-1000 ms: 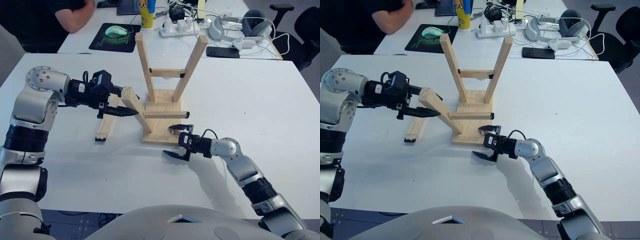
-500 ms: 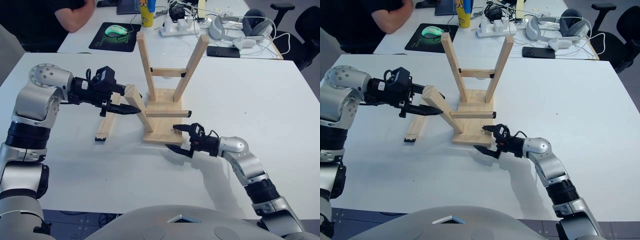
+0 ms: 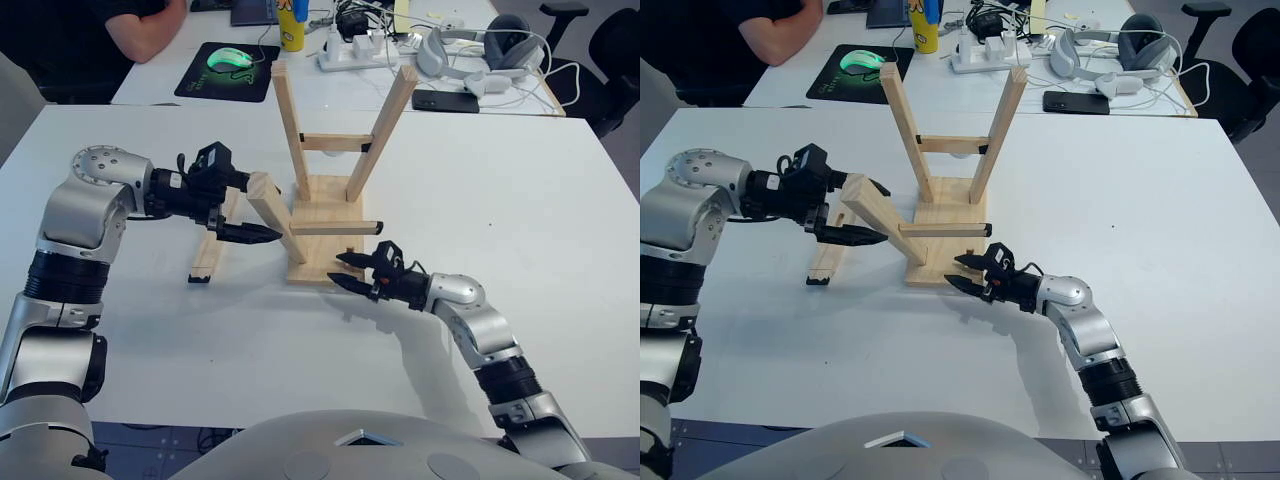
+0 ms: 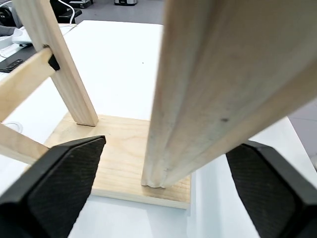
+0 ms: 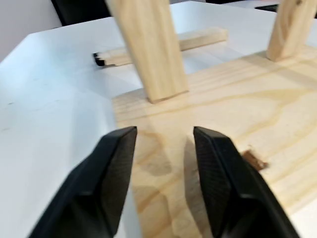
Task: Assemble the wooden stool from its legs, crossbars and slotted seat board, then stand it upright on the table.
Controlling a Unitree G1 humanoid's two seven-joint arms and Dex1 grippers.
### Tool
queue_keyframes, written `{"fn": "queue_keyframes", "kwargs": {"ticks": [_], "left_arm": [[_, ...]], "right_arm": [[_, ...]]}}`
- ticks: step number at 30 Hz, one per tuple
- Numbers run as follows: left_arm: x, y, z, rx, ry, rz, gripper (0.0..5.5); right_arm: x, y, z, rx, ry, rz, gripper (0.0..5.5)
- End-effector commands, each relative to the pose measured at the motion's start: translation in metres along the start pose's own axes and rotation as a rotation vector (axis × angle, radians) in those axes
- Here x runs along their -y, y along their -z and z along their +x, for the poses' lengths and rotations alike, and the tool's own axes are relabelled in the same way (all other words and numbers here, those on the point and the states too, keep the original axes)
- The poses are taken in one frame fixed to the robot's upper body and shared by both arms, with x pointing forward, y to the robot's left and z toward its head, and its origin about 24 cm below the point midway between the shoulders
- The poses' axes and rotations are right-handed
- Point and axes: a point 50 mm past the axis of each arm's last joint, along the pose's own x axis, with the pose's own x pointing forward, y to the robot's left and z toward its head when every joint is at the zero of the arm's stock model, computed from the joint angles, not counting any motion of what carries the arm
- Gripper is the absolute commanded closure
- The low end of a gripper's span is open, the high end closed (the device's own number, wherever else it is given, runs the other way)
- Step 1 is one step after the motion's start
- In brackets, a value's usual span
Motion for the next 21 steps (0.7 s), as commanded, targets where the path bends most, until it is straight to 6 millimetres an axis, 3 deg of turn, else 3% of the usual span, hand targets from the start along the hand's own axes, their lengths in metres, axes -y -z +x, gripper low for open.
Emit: {"fn": "queue_keyframes", "kwargs": {"ticks": [1, 4, 9, 13, 21], "left_arm": [[0.0, -0.015, -0.015, 0.014, -0.006, -0.008, 0.48], [0.004, -0.024, -0.027, 0.037, 0.002, -0.047, 0.11], [-0.005, -0.06, -0.044, 0.238, -0.142, 0.01, 0.1], [0.001, -0.093, -0.048, 0.436, -0.194, 0.045, 0.32], [0.015, -0.087, -0.032, 0.465, -0.165, -0.011, 1.24]], "right_arm": [[0.002, 0.012, 0.003, -0.092, 0.043, 0.005, 4.1], [0.0, 0.023, 0.003, -0.169, 0.057, 0.011, 4.54], [-0.005, 0.031, 0.001, -0.195, 0.049, 0.013, 5.26], [-0.007, 0.035, 0.002, -0.211, 0.046, 0.007, 5.5], [-0.009, 0.04, 0.004, -0.226, 0.035, 0.001, 5.5]]}}
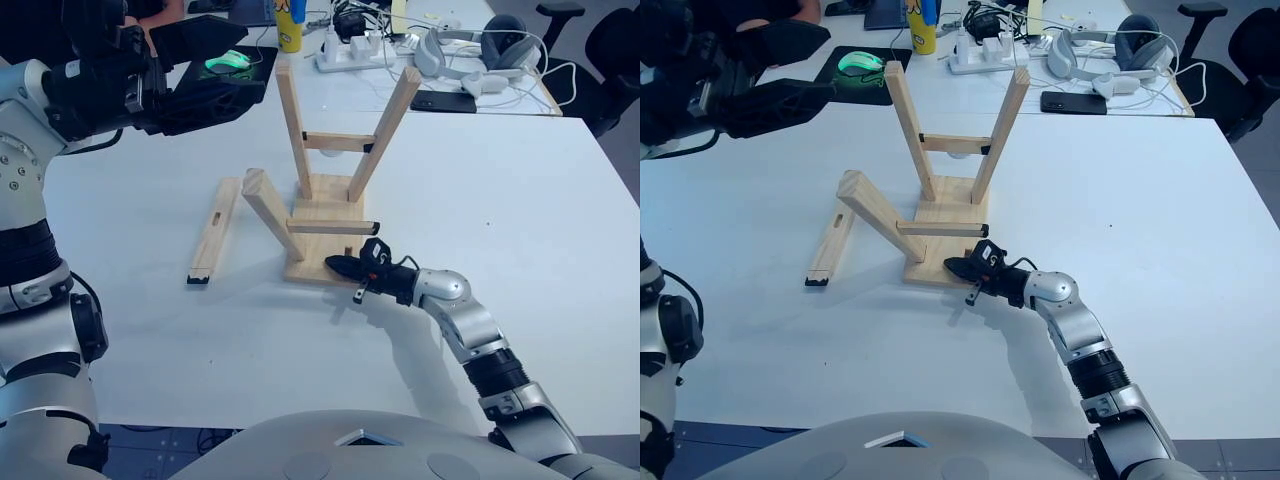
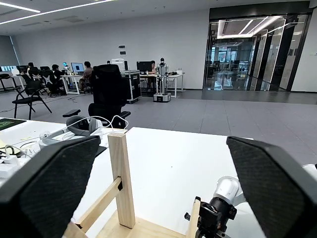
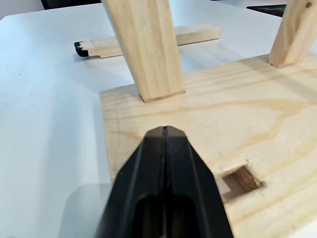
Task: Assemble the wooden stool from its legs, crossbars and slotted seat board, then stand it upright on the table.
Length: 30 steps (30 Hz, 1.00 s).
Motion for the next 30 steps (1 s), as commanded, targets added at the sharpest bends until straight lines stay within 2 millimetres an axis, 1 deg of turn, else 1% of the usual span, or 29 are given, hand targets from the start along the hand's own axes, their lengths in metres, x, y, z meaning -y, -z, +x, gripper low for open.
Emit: {"fn": "queue_keyframes", "kwargs": {"ticks": [1, 5, 12, 18, 22, 27, 28, 30], "left_arm": [[0.006, 0.008, 0.009, 0.008, 0.014, -0.018, 1.43], [0.01, 0.006, 0.02, 0.033, 0.036, -0.017, 1.97], [0.013, -0.005, 0.03, 0.093, 0.051, -0.018, 3.0], [0.013, -0.003, 0.036, 0.118, 0.059, -0.038, 3.83], [0.015, -0.015, 0.041, 0.165, 0.071, -0.015, 4.36], [0.016, -0.039, 0.047, 0.242, 0.064, 0.047, 5.07], [0.017, -0.042, 0.048, 0.254, 0.069, 0.047, 5.31], [0.019, -0.045, 0.049, 0.258, 0.078, 0.044, 5.46]], "right_arm": [[-0.009, 0.037, -0.005, -0.173, 0.014, 0.068, 5.5], [-0.011, 0.038, -0.005, -0.176, 0.016, 0.065, 5.5], [-0.012, 0.041, -0.005, -0.185, 0.01, 0.07, 5.5], [-0.016, 0.043, -0.004, -0.194, -0.002, 0.065, 5.5], [-0.017, 0.043, -0.004, -0.195, -0.004, 0.063, 5.5], [-0.016, 0.042, -0.004, -0.196, -0.005, 0.058, 5.5], [-0.015, 0.042, -0.004, -0.198, -0.005, 0.056, 5.5], [-0.015, 0.042, -0.004, -0.199, -0.006, 0.055, 5.5]]}}
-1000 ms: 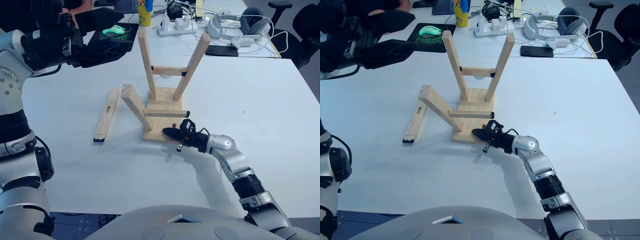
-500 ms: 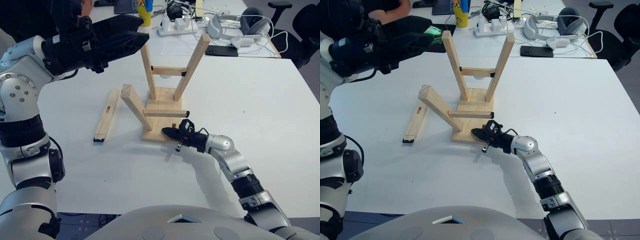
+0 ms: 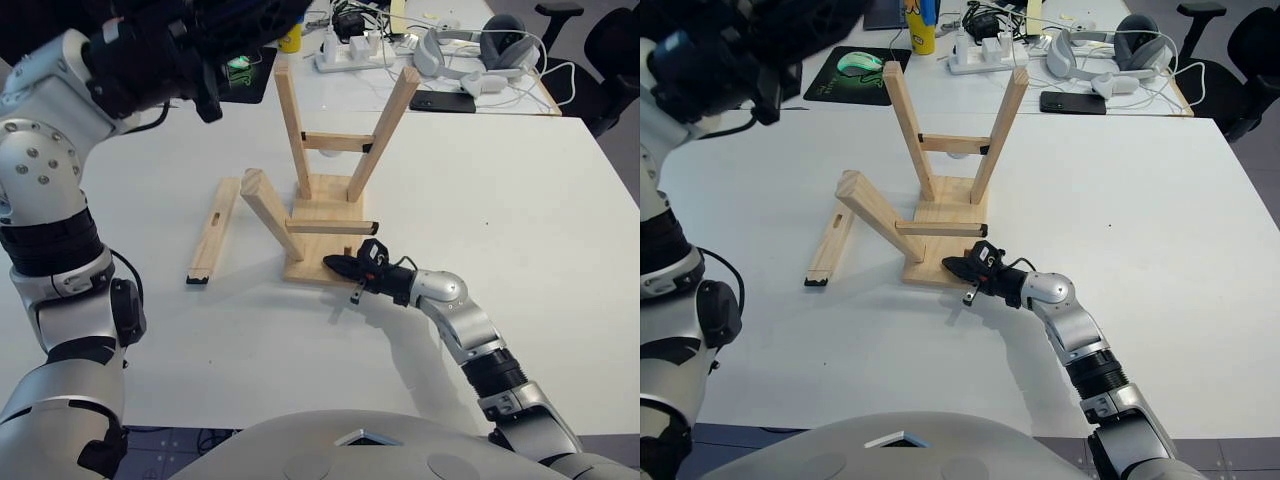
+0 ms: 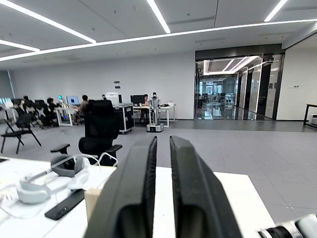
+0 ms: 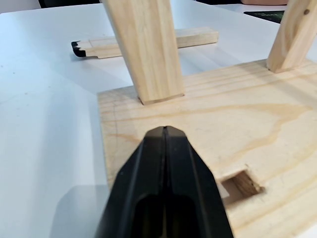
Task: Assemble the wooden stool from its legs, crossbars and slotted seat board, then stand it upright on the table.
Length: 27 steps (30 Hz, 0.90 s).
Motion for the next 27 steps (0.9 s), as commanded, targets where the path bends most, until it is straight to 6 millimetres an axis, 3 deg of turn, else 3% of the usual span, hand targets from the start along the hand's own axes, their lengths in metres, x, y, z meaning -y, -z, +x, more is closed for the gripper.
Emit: {"fn": "queue_keyframes", "kwargs": {"ticks": [1, 4, 6, 8, 9, 10, 12, 19, 24, 27], "left_arm": [[0.005, -0.012, 0.007, 0.029, 0.033, 0.006, 5.46], [0.003, 0.005, 0.004, -0.014, 0.027, -0.077, 5.46], [-0.001, 0.056, -0.007, -0.133, -0.011, -0.223, 5.46], [0.001, 0.123, -0.027, -0.351, -0.068, -0.305, 5.46], [0.007, 0.147, -0.037, -0.436, -0.065, -0.332, 5.46], [0.013, 0.159, -0.042, -0.471, -0.05, -0.339, 5.46], [0.017, 0.149, -0.033, -0.43, -0.013, -0.301, 5.46], [0.0, 0.063, 0.008, -0.15, 0.013, -0.104, 5.46], [-0.004, 0.024, 0.011, -0.034, -0.013, -0.049, 5.46], [-0.006, -0.012, 0.005, 0.048, -0.043, 0.028, 5.46]], "right_arm": [[-0.014, 0.041, -0.007, -0.206, -0.019, 0.074, 5.5], [-0.014, 0.041, -0.007, -0.206, -0.022, 0.072, 5.5], [-0.015, 0.041, -0.007, -0.205, -0.021, 0.075, 5.5], [-0.017, 0.041, -0.007, -0.205, -0.023, 0.082, 5.5], [-0.019, 0.041, -0.005, -0.21, -0.033, 0.083, 5.5], [-0.02, 0.042, -0.005, -0.22, -0.045, 0.082, 5.5], [-0.02, 0.044, -0.006, -0.244, -0.057, 0.079, 5.5], [-0.022, 0.051, -0.009, -0.278, -0.056, 0.089, 5.5], [-0.022, 0.053, -0.009, -0.288, -0.057, 0.088, 5.5], [-0.022, 0.053, -0.009, -0.293, -0.061, 0.086, 5.5]]}}
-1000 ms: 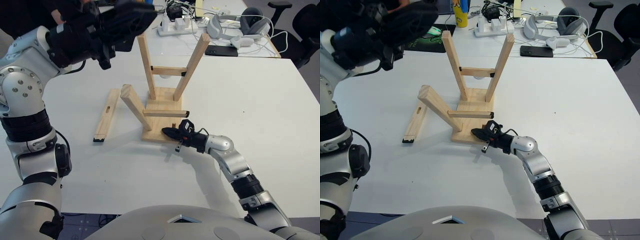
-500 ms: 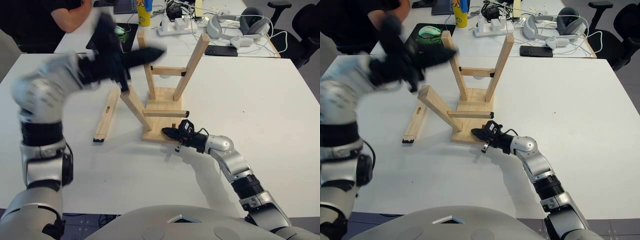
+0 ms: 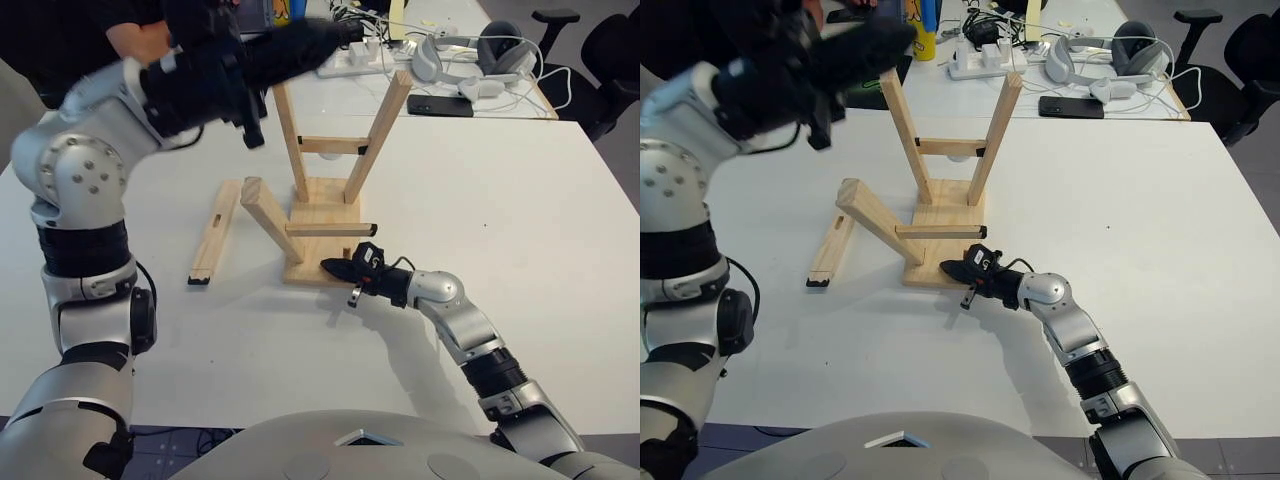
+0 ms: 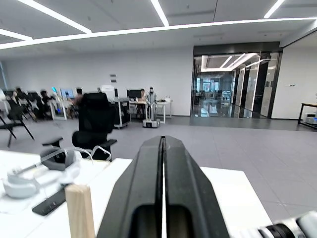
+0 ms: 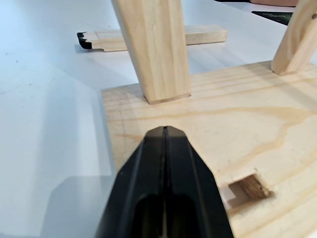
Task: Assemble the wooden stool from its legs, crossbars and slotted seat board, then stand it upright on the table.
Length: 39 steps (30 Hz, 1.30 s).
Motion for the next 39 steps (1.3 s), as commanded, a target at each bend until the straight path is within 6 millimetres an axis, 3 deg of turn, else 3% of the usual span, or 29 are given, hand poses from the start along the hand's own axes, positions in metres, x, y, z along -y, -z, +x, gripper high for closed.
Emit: {"fn": "queue_keyframes", "kwargs": {"ticks": [1, 3, 5, 6, 10, 13, 14, 16, 21, 24, 26, 28, 30, 33, 36, 39], "left_arm": [[0.001, -0.052, -0.008, 0.115, -0.038, 0.099, 5.46], [0.004, -0.067, -0.011, 0.162, -0.038, 0.102, 5.46], [0.003, -0.05, -0.012, 0.095, -0.04, 0.043, 5.46], [0.002, -0.031, -0.015, 0.031, -0.041, -0.007, 5.46], [0.022, 0.091, -0.039, -0.4, -0.003, -0.201, 5.46], [0.04, 0.146, -0.059, -0.726, 0.103, -0.163, 5.46], [0.038, 0.149, -0.059, -0.744, 0.107, -0.134, 5.46], [0.027, 0.128, -0.046, -0.63, 0.08, -0.074, 5.46], [0.003, 0.034, -0.005, -0.153, -0.039, 0.058, 5.46], [-0.009, -0.009, -0.008, 0.075, -0.168, 0.081, 5.46], [-0.023, -0.017, -0.024, 0.11, -0.305, 0.081, 5.46], [-0.04, -0.004, -0.051, -0.022, -0.468, 0.129, 5.24], [-0.061, 0.035, -0.096, -0.277, -0.707, 0.125, 4.99], [-0.061, 0.083, -0.144, -0.516, -0.863, 0.14, 4.54], [-0.053, 0.111, -0.163, -0.613, -0.93, 0.148, 4.13], [-0.044, 0.132, -0.163, -0.659, -0.974, 0.104, 3.78]], "right_arm": [[-0.02, 0.053, -0.01, -0.254, -0.046, 0.122, 5.5], [-0.021, 0.054, -0.011, -0.259, -0.048, 0.12, 5.5], [-0.021, 0.054, -0.011, -0.259, -0.048, 0.122, 5.5], [-0.022, 0.054, -0.011, -0.26, -0.049, 0.122, 5.5], [-0.023, 0.054, -0.01, -0.26, -0.06, 0.124, 5.5], [-0.025, 0.053, -0.009, -0.256, -0.066, 0.127, 5.5], [-0.025, 0.053, -0.009, -0.258, -0.068, 0.125, 5.5], [-0.025, 0.053, -0.009, -0.264, -0.071, 0.122, 5.5], [-0.023, 0.056, -0.01, -0.281, -0.06, 0.125, 5.5], [-0.024, 0.057, -0.009, -0.288, -0.064, 0.126, 5.5], [-0.024, 0.057, -0.01, -0.289, -0.058, 0.124, 5.5], [-0.023, 0.057, -0.01, -0.284, -0.047, 0.125, 5.5], [-0.022, 0.056, -0.01, -0.276, -0.038, 0.124, 5.5], [-0.021, 0.055, -0.01, -0.267, -0.03, 0.12, 5.5], [-0.02, 0.054, -0.011, -0.258, -0.021, 0.112, 5.5], [-0.02, 0.053, -0.011, -0.254, -0.02, 0.113, 5.5]]}}
